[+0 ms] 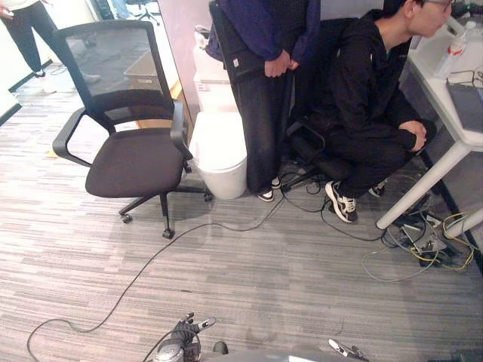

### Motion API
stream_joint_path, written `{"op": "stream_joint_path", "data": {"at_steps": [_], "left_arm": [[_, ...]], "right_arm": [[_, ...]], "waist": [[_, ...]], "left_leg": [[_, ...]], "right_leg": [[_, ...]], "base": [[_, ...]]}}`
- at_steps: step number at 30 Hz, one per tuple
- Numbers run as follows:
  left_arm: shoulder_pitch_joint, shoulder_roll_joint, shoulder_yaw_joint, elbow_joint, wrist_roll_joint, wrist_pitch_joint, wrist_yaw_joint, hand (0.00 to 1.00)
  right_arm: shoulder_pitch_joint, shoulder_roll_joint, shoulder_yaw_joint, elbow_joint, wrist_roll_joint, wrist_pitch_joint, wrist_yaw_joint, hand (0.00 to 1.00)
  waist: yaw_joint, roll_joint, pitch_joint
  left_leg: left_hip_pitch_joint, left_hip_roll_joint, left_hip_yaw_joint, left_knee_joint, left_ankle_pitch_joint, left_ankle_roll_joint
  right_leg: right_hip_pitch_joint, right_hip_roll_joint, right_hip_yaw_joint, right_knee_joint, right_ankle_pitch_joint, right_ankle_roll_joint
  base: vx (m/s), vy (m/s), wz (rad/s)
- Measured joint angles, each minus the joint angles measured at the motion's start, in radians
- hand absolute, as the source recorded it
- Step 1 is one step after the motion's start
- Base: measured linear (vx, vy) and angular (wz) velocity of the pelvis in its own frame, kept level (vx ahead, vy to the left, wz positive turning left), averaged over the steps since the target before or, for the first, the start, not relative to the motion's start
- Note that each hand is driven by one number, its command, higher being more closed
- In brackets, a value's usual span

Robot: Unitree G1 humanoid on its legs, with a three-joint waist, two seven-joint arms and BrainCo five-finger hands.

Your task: Organize washtable

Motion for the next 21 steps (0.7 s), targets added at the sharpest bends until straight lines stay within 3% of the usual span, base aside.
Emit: {"op": "stream_joint_path", "data": {"at_steps": [1,5,7,10,12,13,14,15,17,19,21], "left_arm": [[0.0,0.002,0.006,0.005,0.003,0.005,-0.006,0.0],[-0.006,0.004,0.034,0.006,0.012,0.014,-0.017,0.0],[-0.016,0.014,0.032,-0.012,0.017,0.015,-0.018,0.0],[-0.037,0.03,0.019,-0.011,0.017,0.015,-0.016,0.0],[-0.039,0.053,0.009,-0.013,0.017,0.016,-0.016,0.0],[-0.039,0.071,-0.006,-0.018,0.019,0.016,-0.013,0.0],[-0.038,0.081,-0.009,-0.017,0.022,0.018,-0.013,0.0],[-0.036,0.094,-0.008,-0.017,0.04,0.019,-0.013,0.0],[-0.035,0.095,-0.006,-0.017,0.04,0.026,-0.013,0.0],[-0.037,0.082,-0.006,-0.016,0.04,0.033,-0.014,0.0],[-0.04,0.045,-0.005,-0.014,0.04,0.035,-0.017,0.0]], "right_arm": [[-0.006,0.001,0.001,0.0,-0.001,0.002,0.006,0.0],[-0.042,0.002,0.009,0.0,-0.023,0.001,0.013,0.0],[-0.064,-0.002,0.038,-0.005,-0.042,0.003,0.012,0.0],[-0.066,0.004,0.05,-0.01,-0.04,0.002,0.009,0.0],[-0.071,0.014,0.07,-0.01,-0.038,0.002,0.008,0.0],[-0.073,0.014,0.083,-0.01,-0.038,0.001,0.007,0.0],[-0.074,0.014,0.088,-0.01,-0.038,0.001,0.007,0.0],[-0.075,0.013,0.091,-0.01,-0.038,0.0,0.008,0.0],[-0.079,0.007,0.112,-0.01,-0.038,-0.003,0.007,0.0],[-0.091,-0.008,0.126,-0.01,-0.038,-0.002,0.01,0.0],[-0.09,-0.026,0.126,-0.01,-0.038,-0.002,0.011,0.0]], "waist": [[0.0,-0.014,0.0],[0.003,-0.019,0.002],[0.001,-0.026,0.014],[0.001,-0.041,0.032],[-0.002,-0.059,0.046],[-0.001,-0.066,0.051],[-0.001,-0.067,0.051],[-0.003,-0.068,0.052],[0.001,-0.066,0.053],[-0.003,-0.054,0.06],[-0.004,-0.015,0.067]], "left_leg": [[0.006,0.001,0.01,-0.002,0.0,0.0],[-0.031,0.009,0.089,0.038,-0.027,0.012],[-0.117,0.014,0.157,0.143,-0.084,0.029],[-0.153,0.016,0.263,0.166,-0.127,0.04],[-0.148,0.023,0.327,0.17,-0.139,0.04],[-0.139,0.048,0.407,0.187,-0.144,0.042],[-0.131,0.057,0.436,0.194,-0.147,0.041],[-0.103,0.072,0.494,0.191,-0.147,0.041],[-0.056,0.078,0.585,0.184,-0.147,0.039],[-0.012,0.08,0.64,0.17,-0.143,0.032],[0.044,0.09,0.689,0.153,-0.13,0.01]], "right_leg": [[0.005,0.0,0.007,-0.01,0.006,0.002],[-0.031,0.004,0.078,-0.057,0.052,0.013],[-0.101,0.004,0.157,-0.067,0.077,0.044],[-0.159,0.005,0.267,-0.103,0.122,0.083],[-0.179,0.003,0.272,-0.123,0.143,0.086],[-0.203,-0.028,0.147,-0.123,0.156,0.033],[-0.212,-0.044,0.043,-0.113,0.156,0.016],[-0.216,-0.074,-0.152,-0.089,0.179,-0.019],[-0.196,-0.102,-0.316,-0.071,0.234,-0.026],[-0.189,-0.088,-0.323,-0.071,0.234,-0.026],[-0.158,-0.051,-0.265,-0.093,0.232,-0.026]], "base": [[-0.02,0.031,-0.18],[-0.11,0.065,-0.59],[-0.15,0.107,-0.92],[-0.12,0.133,-1.04],[-0.03,0.08,-1.24],[0.05,0.046,-1.46],[0.13,-0.002,-1.66],[0.14,-0.031,-1.16],[0.13,-0.066,-1.37],[0.11,-0.093,-1.14],[0.16,-0.102,-0.95]]}}
